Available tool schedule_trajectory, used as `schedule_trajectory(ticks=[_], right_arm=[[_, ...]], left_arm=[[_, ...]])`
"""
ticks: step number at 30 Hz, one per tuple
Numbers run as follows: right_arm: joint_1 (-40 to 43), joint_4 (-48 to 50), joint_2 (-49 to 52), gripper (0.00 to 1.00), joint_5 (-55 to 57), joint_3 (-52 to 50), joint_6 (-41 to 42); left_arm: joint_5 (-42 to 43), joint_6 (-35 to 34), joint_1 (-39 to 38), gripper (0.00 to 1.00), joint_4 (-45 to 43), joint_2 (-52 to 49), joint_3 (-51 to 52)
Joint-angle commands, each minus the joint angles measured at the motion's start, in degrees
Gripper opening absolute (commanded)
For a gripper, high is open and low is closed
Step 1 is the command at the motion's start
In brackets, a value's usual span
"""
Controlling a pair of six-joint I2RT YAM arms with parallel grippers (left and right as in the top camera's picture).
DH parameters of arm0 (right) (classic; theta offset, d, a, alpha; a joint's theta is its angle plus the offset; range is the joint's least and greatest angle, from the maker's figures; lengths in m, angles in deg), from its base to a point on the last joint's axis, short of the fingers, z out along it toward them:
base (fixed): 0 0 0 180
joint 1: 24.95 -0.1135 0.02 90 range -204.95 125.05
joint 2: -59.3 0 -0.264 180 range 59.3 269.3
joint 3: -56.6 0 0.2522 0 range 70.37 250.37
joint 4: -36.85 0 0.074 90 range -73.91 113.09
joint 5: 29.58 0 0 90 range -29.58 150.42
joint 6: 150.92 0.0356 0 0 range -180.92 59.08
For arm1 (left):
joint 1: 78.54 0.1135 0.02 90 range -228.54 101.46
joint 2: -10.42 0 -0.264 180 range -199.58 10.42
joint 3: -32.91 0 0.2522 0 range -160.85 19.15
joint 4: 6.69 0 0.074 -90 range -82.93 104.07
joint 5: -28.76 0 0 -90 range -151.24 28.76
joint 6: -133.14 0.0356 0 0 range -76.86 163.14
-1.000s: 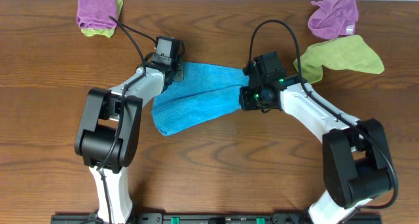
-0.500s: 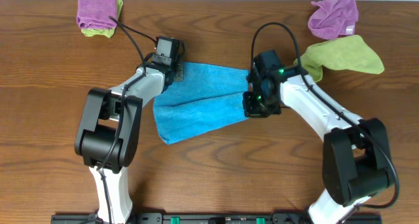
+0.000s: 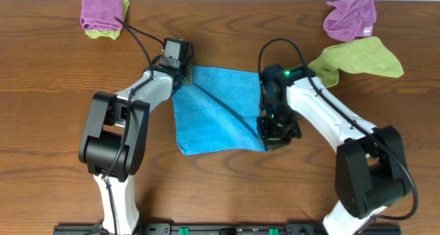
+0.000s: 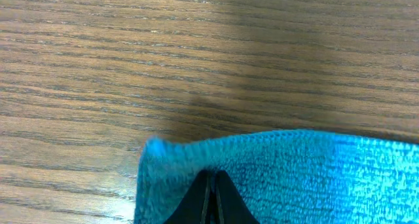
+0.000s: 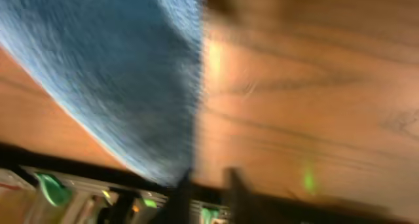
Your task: Fold the cloth
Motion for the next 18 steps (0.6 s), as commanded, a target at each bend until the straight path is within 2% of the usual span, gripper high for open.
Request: schedule_trajectory(ticks=[1, 4, 5, 7, 8, 9, 12, 18], right_arm=[[-1.49, 0.17, 0.11, 0.57, 4.09, 0.5, 1.05], [-1.29, 2.32, 0.11, 0.57, 9.84, 1.66, 4.22], [-1.29, 4.17, 0.11, 0.53, 10.6, 2.36, 4.2], [-1.29, 9.97, 0.11, 0.3, 10.99, 2.78, 3.32], [-1.31, 13.84, 0.13, 0.09, 10.99, 2.78, 2.67], [-1.31, 18.25, 0.31, 0.02, 10.99, 2.75, 1.92], [-1.18, 29.42, 0.83, 0.02, 12.2, 2.75, -0.28], [-0.9, 40.72, 4.79, 0.02, 17.46, 2.78, -3.08]], left_arm=[[-1.07, -0.22, 0.46, 0.06, 0.33, -1.79, 0.79], [-1.07, -0.22, 0.46, 0.06, 0.28, -1.79, 0.79], [-1.07, -0.2, 0.46, 0.06, 0.28, -1.79, 0.79], [-1.07, -0.22, 0.46, 0.06, 0.26, -1.79, 0.79], [-1.07, -0.2, 0.46, 0.06, 0.26, -1.79, 0.79], [-1.07, -0.2, 0.46, 0.05, 0.33, -1.79, 0.79], [-1.07, -0.15, 0.46, 0.06, 0.7, -1.79, 0.79], [-1.07, -0.15, 0.46, 0.06, 0.85, -1.79, 0.79]])
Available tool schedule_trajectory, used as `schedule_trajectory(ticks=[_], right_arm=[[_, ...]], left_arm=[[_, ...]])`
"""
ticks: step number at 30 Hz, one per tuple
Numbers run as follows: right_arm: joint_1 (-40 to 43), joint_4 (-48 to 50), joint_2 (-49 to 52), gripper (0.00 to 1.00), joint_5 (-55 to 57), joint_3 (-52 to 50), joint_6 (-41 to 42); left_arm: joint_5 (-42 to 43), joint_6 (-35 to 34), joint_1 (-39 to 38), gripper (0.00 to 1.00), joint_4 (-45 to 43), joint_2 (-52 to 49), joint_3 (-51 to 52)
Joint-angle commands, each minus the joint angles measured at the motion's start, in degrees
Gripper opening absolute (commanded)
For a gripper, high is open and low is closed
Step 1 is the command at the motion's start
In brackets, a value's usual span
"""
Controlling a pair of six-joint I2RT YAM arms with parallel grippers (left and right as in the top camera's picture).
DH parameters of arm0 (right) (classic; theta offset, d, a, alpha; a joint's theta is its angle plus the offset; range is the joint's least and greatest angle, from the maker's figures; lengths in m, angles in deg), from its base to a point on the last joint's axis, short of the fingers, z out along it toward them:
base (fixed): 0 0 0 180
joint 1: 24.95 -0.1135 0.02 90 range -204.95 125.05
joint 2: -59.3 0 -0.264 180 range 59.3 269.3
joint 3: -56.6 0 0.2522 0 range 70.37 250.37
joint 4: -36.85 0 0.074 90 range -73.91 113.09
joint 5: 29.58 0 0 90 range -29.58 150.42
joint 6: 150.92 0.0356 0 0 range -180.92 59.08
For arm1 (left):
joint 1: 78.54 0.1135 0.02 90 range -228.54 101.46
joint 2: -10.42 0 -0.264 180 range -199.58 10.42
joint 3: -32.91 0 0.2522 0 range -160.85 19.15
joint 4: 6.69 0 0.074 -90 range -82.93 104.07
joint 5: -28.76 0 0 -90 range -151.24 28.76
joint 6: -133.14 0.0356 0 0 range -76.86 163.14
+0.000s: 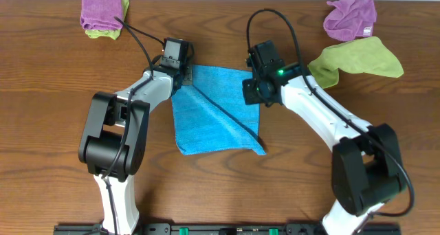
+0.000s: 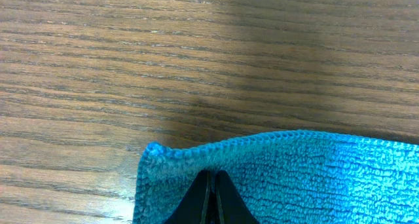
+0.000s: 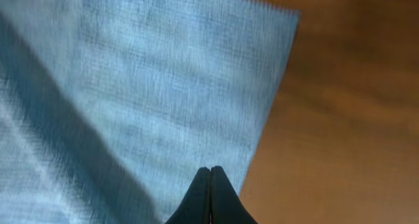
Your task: Fold the cloth
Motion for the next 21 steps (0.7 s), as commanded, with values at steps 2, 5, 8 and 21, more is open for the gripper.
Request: schedule_trajectory(ticks=[2, 5, 8, 21], right_arm=[[0.83, 3.34, 3.82, 0.02, 3.76, 0.66, -2.25], [1.7, 5.95, 5.57, 0.02, 3.78, 0.66, -3.45], [2.47, 8.83, 7.76, 0.02, 3.76, 0.66, -3.8], [3.04, 14.51, 13.46, 0.01, 2.91, 0.66, -3.82]], left_arm=[[-1.05, -0.15, 0.46, 0.06, 0.87, -1.79, 0.79], [-1.03, -0.15, 0.46, 0.06, 0.85, -1.79, 0.79], [-1.03, -0.15, 0.46, 0.06, 0.85, -1.79, 0.79], [-0.79, -0.17, 0.46, 0.06, 1.33, -1.79, 0.79]])
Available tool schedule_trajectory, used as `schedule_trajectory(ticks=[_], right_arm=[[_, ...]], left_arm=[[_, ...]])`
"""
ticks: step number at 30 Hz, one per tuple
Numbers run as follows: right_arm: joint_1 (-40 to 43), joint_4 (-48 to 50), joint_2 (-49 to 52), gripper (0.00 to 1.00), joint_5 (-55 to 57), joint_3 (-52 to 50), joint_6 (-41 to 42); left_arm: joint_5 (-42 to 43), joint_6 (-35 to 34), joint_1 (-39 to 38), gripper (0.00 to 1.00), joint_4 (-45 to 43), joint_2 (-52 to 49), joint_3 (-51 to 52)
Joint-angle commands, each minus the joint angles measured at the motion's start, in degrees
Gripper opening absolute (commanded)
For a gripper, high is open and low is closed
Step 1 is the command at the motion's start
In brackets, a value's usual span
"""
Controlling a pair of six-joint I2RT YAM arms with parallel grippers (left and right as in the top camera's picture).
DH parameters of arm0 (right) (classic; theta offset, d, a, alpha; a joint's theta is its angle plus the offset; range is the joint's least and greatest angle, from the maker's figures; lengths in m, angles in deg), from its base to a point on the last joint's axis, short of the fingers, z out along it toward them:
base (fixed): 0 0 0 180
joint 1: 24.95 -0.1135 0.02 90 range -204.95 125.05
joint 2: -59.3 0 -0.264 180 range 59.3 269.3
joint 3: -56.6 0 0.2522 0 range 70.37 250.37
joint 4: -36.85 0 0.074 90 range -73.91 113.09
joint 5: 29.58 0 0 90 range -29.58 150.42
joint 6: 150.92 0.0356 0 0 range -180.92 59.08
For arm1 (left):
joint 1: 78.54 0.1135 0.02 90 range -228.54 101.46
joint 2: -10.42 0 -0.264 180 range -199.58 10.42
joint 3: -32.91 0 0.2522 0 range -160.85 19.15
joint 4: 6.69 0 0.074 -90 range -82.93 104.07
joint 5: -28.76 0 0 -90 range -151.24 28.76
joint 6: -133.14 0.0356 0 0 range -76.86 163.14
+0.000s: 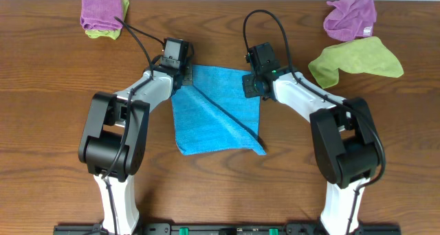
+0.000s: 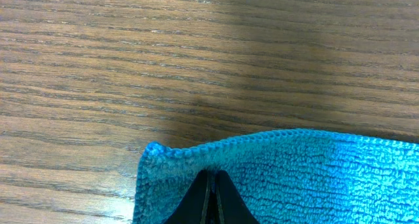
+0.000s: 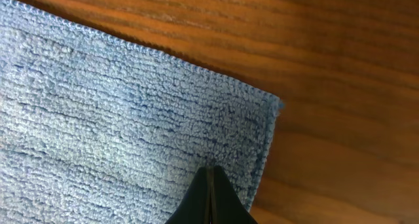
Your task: Fold the cloth
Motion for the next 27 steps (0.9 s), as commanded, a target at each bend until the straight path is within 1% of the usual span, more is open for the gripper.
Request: schedule_trajectory(ticks=[1, 5, 10, 17, 21, 24, 27], right_arm=[[1.01, 0.44, 3.21, 0.01, -0.13, 0.63, -0.57], [3.41, 1.79, 5.29, 0.02, 0.9, 0.79, -0.48], [6.86, 6.12, 5.92, 0.02, 0.85, 1.2, 1.62], [7.21, 7.3, 5.92, 0.01, -0.48, 2.73, 1.62], [6.91, 6.56, 5.9, 0.01, -2.43, 5.29, 1.6], [6.32, 4.17, 5.84, 0.02, -2.4, 8.7, 1.38], [5.38, -0.13, 5.84, 0.01, -2.34, 13.68, -2.08]], left_arm=[[-0.79, -0.2, 0.44, 0.06, 1.68, -1.79, 0.79], [-0.57, -0.17, 0.42, 0.06, 3.28, -1.79, 0.79], [-0.57, -0.17, 0.42, 0.06, 3.45, -1.79, 0.79], [0.7, 0.28, 0.46, 0.06, 0.66, -1.79, 0.79], [0.72, 0.26, 0.46, 0.06, -0.72, -1.79, 0.79], [0.72, 0.26, 0.46, 0.06, -0.7, -1.79, 0.79], [0.72, 0.26, 0.46, 0.06, -1.14, -1.77, 0.76]])
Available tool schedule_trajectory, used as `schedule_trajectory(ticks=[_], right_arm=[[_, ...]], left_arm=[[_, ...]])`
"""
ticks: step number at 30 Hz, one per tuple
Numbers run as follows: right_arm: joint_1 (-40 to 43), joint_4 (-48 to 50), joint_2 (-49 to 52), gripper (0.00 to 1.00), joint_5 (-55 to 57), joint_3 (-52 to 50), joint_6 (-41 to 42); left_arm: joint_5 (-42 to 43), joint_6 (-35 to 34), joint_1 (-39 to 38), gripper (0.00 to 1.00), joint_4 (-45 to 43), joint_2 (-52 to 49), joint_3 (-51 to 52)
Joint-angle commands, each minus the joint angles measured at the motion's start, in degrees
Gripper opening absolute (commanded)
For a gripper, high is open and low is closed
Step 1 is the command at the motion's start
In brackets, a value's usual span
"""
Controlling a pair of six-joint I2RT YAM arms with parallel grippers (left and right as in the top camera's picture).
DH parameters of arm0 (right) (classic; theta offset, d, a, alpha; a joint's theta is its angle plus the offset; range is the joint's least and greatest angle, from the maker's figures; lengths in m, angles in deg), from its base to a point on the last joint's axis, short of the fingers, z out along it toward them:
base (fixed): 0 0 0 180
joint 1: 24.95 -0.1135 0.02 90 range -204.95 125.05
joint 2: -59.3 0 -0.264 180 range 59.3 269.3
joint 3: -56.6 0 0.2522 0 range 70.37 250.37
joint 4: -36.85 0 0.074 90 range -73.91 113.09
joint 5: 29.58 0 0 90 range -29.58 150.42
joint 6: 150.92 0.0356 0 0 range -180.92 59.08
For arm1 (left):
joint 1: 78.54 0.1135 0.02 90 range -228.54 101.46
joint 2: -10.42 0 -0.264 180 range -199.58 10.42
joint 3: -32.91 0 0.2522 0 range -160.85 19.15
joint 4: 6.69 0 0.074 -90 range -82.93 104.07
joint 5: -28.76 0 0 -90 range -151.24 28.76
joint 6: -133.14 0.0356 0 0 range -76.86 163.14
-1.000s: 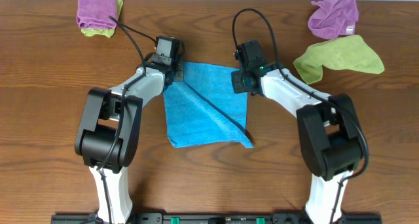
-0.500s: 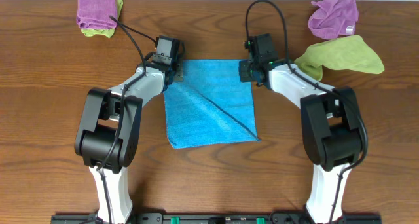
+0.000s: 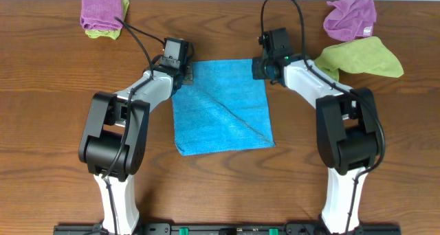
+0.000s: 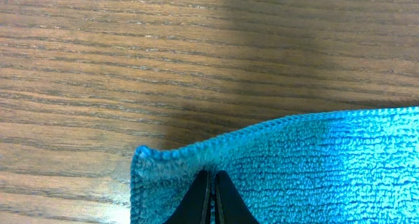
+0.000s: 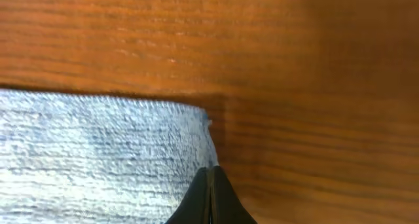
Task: Fold the cloth
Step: 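Open both grippers and lift them off the cloth's top corners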
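A blue cloth (image 3: 221,104) lies spread nearly flat on the wooden table, with a faint diagonal crease. My left gripper (image 3: 184,71) is shut on its far left corner (image 4: 157,165), the fingertips pinched together on the hem. My right gripper (image 3: 261,64) is shut on the far right corner (image 5: 196,129), pinching the cloth's edge. The cloth's near edge rests on the table.
A pink cloth on a green one (image 3: 102,14) sits folded at the far left. A crumpled pink cloth (image 3: 351,15) and a loose green cloth (image 3: 357,58) lie at the far right, close to my right arm.
My right gripper has moved right and farther back with the corner, pulling the cloth's far edge straight and flattening the fold. The left gripper has stayed on its corner.
My left gripper was shut on the far left corner throughout. My right gripper was low at the cloth's near right side, then at the far right corner, shut on it. Now the cloth is stretched flat between both grippers.
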Motion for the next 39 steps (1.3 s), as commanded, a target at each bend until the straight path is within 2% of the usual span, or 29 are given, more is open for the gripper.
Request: schedule_trajectory(ticks=[1, 11, 22, 28, 39], right_arm=[[-0.87, -2.19, 0.5, 0.01, 0.66, 5.14, -3.56], [-2.62, -7.91, 0.63, 0.01, -1.27, 7.3, -6.49], [-2.73, -10.05, 7.28, 0.01, -2.14, 7.32, -7.8], [-2.27, -13.4, 9.4, 0.01, 6.12, 7.32, -6.71], [0.04, -14.69, 9.46, 0.01, 7.54, 7.32, -5.03]], left_arm=[[0.07, 0.24, 0.46, 0.06, -0.33, -1.68, 0.87], [0.04, 0.22, 0.44, 0.06, -0.85, -1.7, 0.9], [0.04, 0.22, 0.44, 0.06, -1.22, -1.7, 0.87], [0.04, 0.22, 0.44, 0.06, -1.25, -1.68, 0.87], [0.07, 0.22, 0.42, 0.1, -2.56, -1.68, 0.79]])
